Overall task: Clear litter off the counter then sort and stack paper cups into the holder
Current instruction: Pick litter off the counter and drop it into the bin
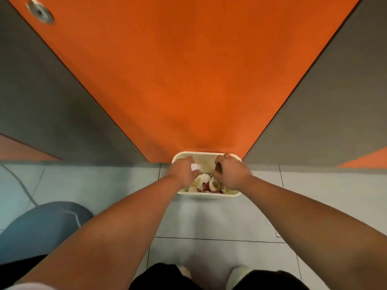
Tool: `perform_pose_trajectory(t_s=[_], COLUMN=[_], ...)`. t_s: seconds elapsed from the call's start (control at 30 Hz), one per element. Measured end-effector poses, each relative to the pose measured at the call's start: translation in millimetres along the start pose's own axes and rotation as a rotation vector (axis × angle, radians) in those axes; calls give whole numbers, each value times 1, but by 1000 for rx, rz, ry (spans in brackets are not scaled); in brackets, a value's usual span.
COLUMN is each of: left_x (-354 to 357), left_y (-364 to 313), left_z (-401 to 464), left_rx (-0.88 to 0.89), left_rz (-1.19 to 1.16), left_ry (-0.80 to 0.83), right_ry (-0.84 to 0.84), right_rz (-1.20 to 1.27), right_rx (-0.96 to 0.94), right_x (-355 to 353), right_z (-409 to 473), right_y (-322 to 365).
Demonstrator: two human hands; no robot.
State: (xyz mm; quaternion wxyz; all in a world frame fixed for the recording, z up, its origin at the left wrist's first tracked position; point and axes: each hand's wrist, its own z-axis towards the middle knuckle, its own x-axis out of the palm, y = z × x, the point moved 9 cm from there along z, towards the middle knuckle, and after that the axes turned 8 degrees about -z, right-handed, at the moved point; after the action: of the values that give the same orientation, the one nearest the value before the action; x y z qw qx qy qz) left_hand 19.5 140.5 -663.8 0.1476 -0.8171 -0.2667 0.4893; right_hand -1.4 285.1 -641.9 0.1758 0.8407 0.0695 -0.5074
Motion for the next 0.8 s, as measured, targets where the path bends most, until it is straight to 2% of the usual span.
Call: perform_pose_trajectory(t_s=[0.2, 0.4, 0.53, 0.8], left_x=[68, 88, 53, -94], left_y=[32, 40, 20, -91], left_z=[56, 65, 38, -71], left_rx=[-37, -63, -46, 96], left_rz=[84, 21, -14, 12], left_ry=[97, 202, 146, 57], right_ry=[109, 133, 83, -10], right_rz=[-67, -49, 11, -49], right_rx=[17, 59, 68, -27], right_x=[81, 95, 55, -118], right_z=[51, 59, 31, -66], right_y=[-16, -25, -19, 33])
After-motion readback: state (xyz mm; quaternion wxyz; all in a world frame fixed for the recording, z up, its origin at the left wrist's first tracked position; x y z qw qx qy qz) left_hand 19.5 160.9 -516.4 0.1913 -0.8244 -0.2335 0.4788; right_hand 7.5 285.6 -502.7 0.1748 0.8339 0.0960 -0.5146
